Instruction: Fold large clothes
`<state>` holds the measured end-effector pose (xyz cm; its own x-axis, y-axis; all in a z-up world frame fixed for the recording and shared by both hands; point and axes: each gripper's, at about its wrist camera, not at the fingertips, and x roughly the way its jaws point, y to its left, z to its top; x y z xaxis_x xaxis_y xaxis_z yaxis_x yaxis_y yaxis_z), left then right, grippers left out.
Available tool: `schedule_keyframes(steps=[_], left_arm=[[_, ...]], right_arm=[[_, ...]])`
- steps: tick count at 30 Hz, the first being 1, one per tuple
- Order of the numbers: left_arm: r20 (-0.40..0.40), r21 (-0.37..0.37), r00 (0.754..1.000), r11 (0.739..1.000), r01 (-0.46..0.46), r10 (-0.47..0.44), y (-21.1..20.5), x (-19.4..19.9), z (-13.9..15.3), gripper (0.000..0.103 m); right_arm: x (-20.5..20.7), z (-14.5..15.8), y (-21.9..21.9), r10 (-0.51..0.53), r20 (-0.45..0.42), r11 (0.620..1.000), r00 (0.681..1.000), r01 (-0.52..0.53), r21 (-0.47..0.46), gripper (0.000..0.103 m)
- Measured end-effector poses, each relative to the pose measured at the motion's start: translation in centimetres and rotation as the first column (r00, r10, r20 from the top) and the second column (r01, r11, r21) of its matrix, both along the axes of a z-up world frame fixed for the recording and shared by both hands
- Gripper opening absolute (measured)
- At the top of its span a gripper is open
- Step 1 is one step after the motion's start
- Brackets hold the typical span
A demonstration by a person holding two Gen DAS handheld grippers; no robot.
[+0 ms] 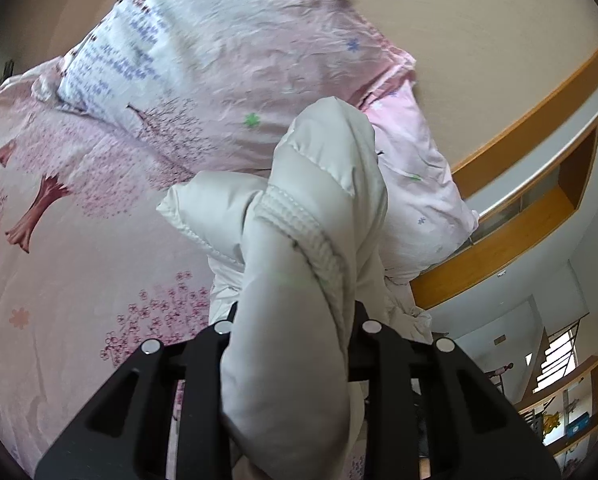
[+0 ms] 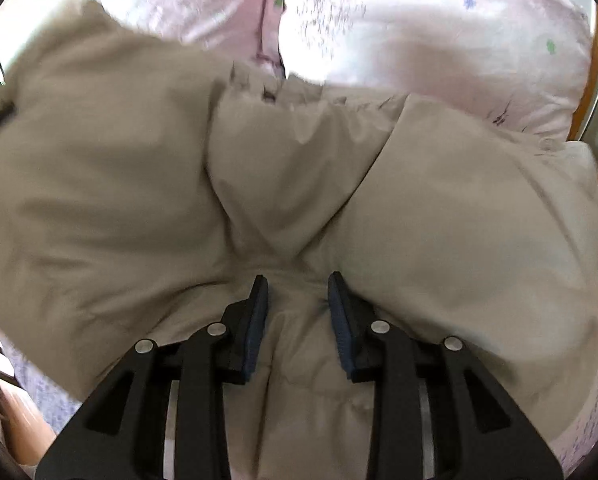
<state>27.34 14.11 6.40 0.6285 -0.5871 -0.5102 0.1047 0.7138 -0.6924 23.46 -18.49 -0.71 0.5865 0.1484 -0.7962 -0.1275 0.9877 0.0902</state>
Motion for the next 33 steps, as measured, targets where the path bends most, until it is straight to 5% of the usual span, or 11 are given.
schedule_keyframes(steps=[4, 11, 15, 21, 33], left_arm=[[0.069, 0.046, 0.997, 0.999, 0.027, -0.030, -3.0, -1.1, 2.3, 0.026], [0.136, 0.103, 0.989, 0.994, 0.038, -0.052, -7.1, -2.4, 5.1, 0.027], [0.148, 0.129, 0.988, 0.991, 0.025, -0.044, -9.0, -2.8, 5.9, 0.027], [0.204, 0.185, 0.972, 0.980, 0.077, -0.115, -14.3, -3.8, 7.1, 0.028], [0.259, 0.382, 0.867, 0.869, 0.313, -0.426, -31.5, -6.3, 4.3, 0.034]], right_arm=[[2.1, -1.2, 1.4, 0.020, 0.007, 0.999, 1.000, -0.020, -0.035, 0.034], [-0.4, 1.0, -2.6, 0.012, 0.069, 0.992, 0.998, -0.020, 0.121, 0.033], [-3.4, 2.8, -7.4, -0.093, 0.153, 0.981, 0.984, 0.065, 0.181, 0.036], [-5.7, 3.5, -14.0, -0.226, 0.158, 0.944, 0.961, 0.177, 0.278, 0.041], [-8.6, 4.0, -26.6, -0.419, 0.119, 0.807, 0.900, 0.309, 0.503, 0.048]])
